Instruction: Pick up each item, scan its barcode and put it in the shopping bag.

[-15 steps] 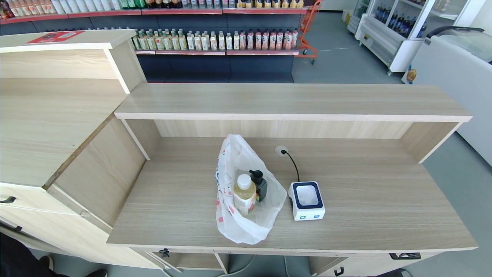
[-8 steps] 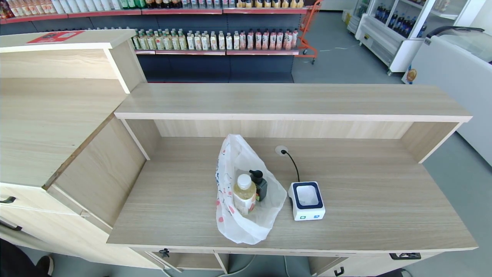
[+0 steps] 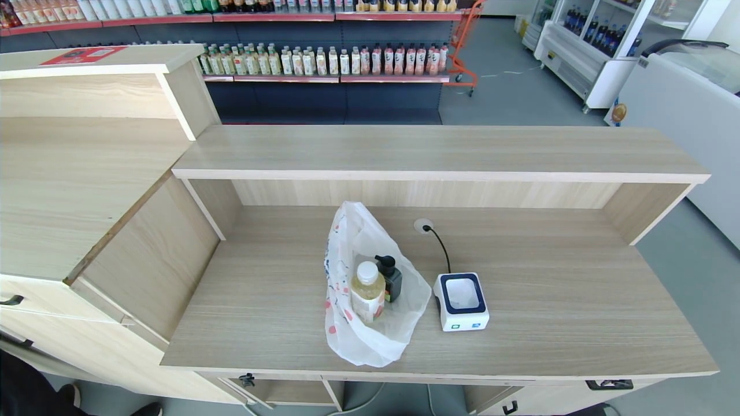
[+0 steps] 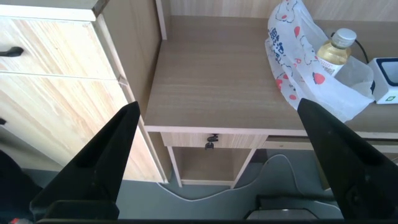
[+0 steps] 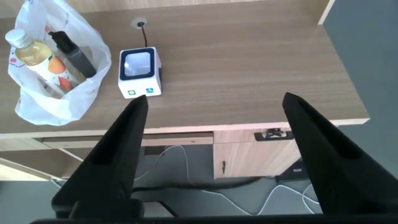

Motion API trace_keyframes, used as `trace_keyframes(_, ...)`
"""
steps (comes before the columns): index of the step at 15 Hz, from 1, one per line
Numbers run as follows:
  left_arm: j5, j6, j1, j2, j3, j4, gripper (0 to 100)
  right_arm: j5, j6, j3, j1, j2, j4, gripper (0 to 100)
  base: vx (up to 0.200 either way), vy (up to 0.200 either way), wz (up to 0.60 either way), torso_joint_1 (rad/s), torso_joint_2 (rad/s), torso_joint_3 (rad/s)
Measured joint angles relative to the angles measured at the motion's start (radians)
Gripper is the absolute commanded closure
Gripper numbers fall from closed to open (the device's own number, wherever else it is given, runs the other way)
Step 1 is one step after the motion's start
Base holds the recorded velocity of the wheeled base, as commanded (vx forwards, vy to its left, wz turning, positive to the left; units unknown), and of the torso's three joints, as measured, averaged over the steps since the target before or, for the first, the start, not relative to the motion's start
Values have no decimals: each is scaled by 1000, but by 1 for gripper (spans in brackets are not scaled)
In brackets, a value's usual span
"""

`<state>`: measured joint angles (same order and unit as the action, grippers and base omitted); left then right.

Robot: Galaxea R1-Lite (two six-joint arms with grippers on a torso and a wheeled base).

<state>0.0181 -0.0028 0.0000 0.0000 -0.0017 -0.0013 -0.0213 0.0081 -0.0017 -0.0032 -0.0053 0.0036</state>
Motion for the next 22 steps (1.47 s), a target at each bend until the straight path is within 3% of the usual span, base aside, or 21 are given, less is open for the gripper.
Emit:
trace_keyframes(13, -1, 0, 0, 0, 0, 0, 0, 0, 4, 0, 0, 1, 1, 100, 0, 0, 0, 0, 0, 0)
trace_keyframes(22, 0, 3, 0, 0, 0, 0, 0, 0, 9, 0, 0, 2, 1, 100, 200, -22, 0, 5, 0, 0)
